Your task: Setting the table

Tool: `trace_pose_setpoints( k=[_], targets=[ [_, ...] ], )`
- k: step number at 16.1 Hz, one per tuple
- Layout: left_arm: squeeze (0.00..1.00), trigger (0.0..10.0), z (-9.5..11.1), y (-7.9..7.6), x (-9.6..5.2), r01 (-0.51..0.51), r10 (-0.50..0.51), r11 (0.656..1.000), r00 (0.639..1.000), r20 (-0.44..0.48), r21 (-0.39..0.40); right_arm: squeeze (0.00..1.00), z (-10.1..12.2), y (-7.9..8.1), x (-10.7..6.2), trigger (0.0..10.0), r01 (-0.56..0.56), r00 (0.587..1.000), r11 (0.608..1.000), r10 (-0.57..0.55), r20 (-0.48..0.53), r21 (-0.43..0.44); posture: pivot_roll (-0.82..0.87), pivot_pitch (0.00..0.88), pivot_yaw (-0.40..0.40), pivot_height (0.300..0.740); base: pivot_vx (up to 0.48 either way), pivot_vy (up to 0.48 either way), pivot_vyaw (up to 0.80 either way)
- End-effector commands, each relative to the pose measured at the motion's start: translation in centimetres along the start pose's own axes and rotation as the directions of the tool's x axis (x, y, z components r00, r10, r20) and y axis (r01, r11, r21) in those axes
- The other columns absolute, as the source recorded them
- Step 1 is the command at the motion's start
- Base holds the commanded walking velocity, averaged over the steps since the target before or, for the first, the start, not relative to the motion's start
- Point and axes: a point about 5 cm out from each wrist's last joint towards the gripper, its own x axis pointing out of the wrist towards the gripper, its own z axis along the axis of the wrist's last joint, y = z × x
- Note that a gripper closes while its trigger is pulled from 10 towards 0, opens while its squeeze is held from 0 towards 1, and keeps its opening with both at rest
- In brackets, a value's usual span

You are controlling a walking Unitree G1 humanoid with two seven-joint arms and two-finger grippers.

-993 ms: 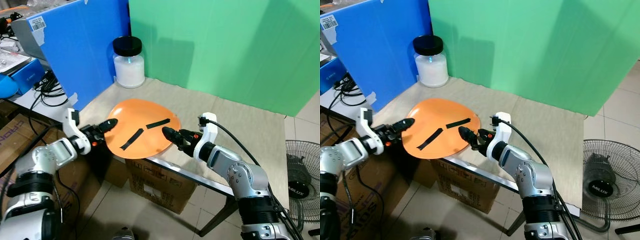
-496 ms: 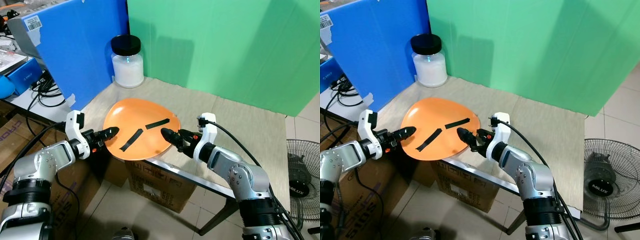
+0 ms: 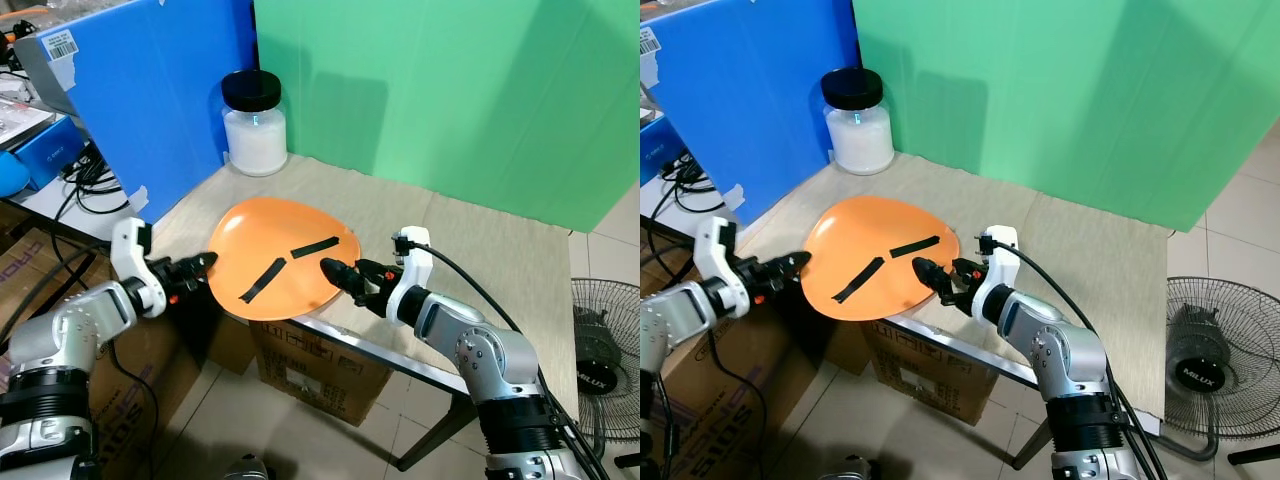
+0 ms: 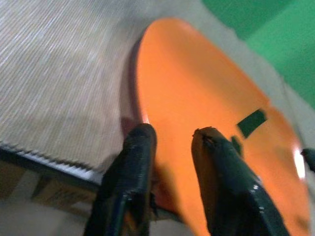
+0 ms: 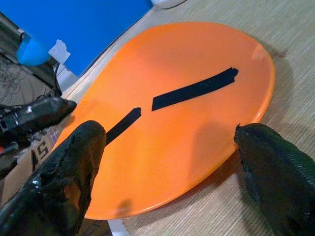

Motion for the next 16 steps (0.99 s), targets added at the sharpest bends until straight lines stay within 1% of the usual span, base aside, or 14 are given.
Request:
trace_pose_setpoints(
  k=[1,3,4,5,7,8,10,12,13,14,15,16],
  targets=[
    [0.0,0.0,0.8,-0.4,-0.2,0.013,-0.013,1.0,1.0,0.02,0.01,0.27,0.1,0.2,-0.1,10.0,-0.01,1.0,1.0,0.01,0.003,-0.013,0.06,0.034,-0.006,0.74,0.0,0.0,0.0],
    [0.0,0.0,1.0,-0.8,-0.1,0.032,-0.033,0.999,0.999,0.027,0.015,0.27,0.2,0.2,-0.1,10.0,-0.01,1.0,1.0,0.01,0.005,-0.015,0.06,0.034,-0.005,0.74,0.0,0.0,0.0],
    [0.0,0.0,1.1,-1.3,0.0,0.062,-0.062,0.998,0.998,0.028,-0.008,0.27,0.3,0.2,-0.1,10.0,-0.008,1.0,1.0,0.008,0.007,-0.016,0.06,0.033,-0.004,0.74,0.0,0.0,0.0],
    [0.0,0.0,1.0,-1.4,0.1,0.066,-0.065,0.998,0.998,0.022,-0.014,0.27,0.3,0.2,-0.1,10.0,-0.007,1.0,1.0,0.007,0.007,-0.015,0.06,0.033,-0.004,0.74,0.0,0.0,0.0],
    [0.0,0.0,0.3,-1.4,0.4,0.066,-0.066,0.995,0.998,0.006,-0.069,0.27,0.3,0.1,0.0,10.0,-0.006,1.0,1.0,0.006,0.007,-0.015,0.06,0.033,-0.002,0.74,0.0,0.0,0.0],
    [0.0,0.0,0.0,-1.3,0.5,0.06,-0.059,0.993,0.998,0.011,-0.101,0.27,0.3,0.1,0.0,10.0,-0.006,1.0,1.0,0.006,0.008,-0.016,0.06,0.033,-0.002,0.74,0.0,0.0,0.0],
    [0.0,0.0,-0.1,-1.6,0.5,0.085,-0.079,0.981,0.996,0.04,-0.175,0.27,0.3,0.1,-0.1,10.0,-0.005,1.0,1.0,0.005,0.01,-0.015,0.06,0.033,-0.001,0.74,0.0,0.0,0.0],
    [0.0,0.0,-0.1,-1.9,0.5,0.114,-0.105,0.972,0.993,0.056,-0.204,0.27,0.3,0.1,0.0,10.0,-0.004,1.0,1.0,0.004,0.009,-0.016,0.06,0.034,-0.003,0.74,0.0,0.0,0.0],
    [0.0,0.0,0.0,-2.1,0.3,0.128,-0.116,0.974,0.991,0.072,-0.188,0.27,0.4,0.1,0.0,10.0,-0.005,1.0,1.0,0.005,0.009,-0.017,0.06,0.034,-0.003,0.74,0.0,0.0,0.0],
    [0.0,0.0,0.6,-2.4,0.0,0.144,-0.13,0.982,0.984,0.122,-0.122,0.27,0.4,0.1,0.0,10.0,-0.006,1.0,1.0,0.006,0.011,-0.018,0.06,0.035,-0.001,0.74,0.0,0.0,0.0],
    [0.0,0.0,1.0,-2.7,-0.4,0.133,-0.126,0.991,0.981,0.146,-0.036,0.27,0.5,0.1,-0.1,10.0,-0.006,1.0,1.0,0.006,0.014,-0.02,0.06,0.035,-0.001,0.74,0.0,0.0,0.0],
    [0.0,4.8,1.0,-2.7,-0.6,0.079,-0.086,0.995,0.987,0.134,0.058,0.27,0.5,0.1,-0.3,10.0,-0.004,1.0,0.999,0.005,0.016,-0.032,0.06,0.035,-0.001,0.74,0.0,0.0,0.0]
  ],
)
